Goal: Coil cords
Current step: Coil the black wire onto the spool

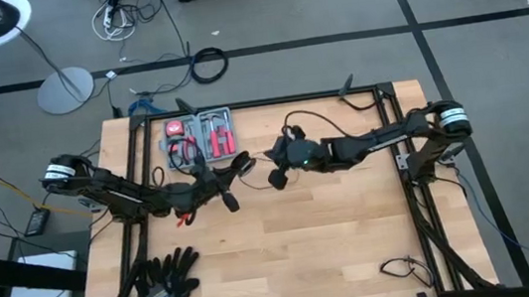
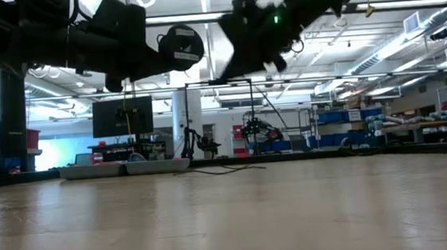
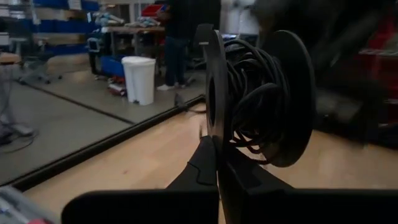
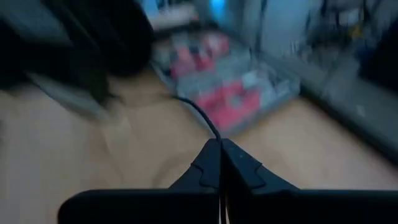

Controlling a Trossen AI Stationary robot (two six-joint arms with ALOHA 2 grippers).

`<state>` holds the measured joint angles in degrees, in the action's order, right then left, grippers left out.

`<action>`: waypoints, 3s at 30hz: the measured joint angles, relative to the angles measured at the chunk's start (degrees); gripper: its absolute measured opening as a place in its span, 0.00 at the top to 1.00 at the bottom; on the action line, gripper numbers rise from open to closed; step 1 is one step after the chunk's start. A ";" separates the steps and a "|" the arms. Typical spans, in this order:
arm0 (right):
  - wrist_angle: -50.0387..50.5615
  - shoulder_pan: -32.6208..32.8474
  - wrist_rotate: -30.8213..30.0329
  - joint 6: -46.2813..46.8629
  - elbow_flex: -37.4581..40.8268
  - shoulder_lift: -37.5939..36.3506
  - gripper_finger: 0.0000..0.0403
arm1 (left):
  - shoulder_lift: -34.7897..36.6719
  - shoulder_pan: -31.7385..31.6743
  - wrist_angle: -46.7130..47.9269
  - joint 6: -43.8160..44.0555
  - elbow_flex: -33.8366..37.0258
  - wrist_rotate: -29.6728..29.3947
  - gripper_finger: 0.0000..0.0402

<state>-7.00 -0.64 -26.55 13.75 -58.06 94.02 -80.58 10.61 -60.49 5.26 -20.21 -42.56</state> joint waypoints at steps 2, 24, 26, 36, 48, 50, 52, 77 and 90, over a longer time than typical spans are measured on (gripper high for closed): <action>-3.65 0.07 0.12 -2.33 -0.08 -1.77 1.00 | 0.00 0.00 1.17 1.08 0.00 -0.84 1.00; -12.89 4.20 9.45 -5.58 0.00 -1.16 0.99 | -5.51 -1.97 24.65 2.86 -14.49 -8.96 1.00; -12.70 4.24 11.19 -4.98 -0.02 -0.91 0.98 | -7.23 -1.97 22.27 2.90 -14.49 -8.27 1.00; -8.41 5.91 12.15 -4.16 -0.04 -0.25 0.91 | -8.04 -2.12 20.56 8.63 -13.63 -4.01 1.00; -5.22 7.02 11.83 3.79 2.53 0.68 0.89 | -17.58 -2.08 9.82 18.29 -9.69 1.13 1.00; -4.74 7.30 11.79 5.75 3.00 2.48 0.89 | -21.13 -2.13 6.03 19.55 -9.79 1.29 1.00; -4.97 7.81 11.80 7.57 2.98 5.09 0.89 | -24.20 -2.42 2.89 20.72 -9.86 1.30 1.00; 9.65 10.80 8.24 14.93 2.99 5.94 0.90 | -35.30 -7.21 0.32 22.64 -9.86 4.34 1.00; 16.09 6.59 7.78 6.11 2.93 -13.49 0.91 | -35.30 -7.24 0.31 22.76 -9.84 4.59 1.00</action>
<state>9.09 5.95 -18.77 19.85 -55.13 80.53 -115.87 3.37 -60.18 28.02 -30.04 -37.96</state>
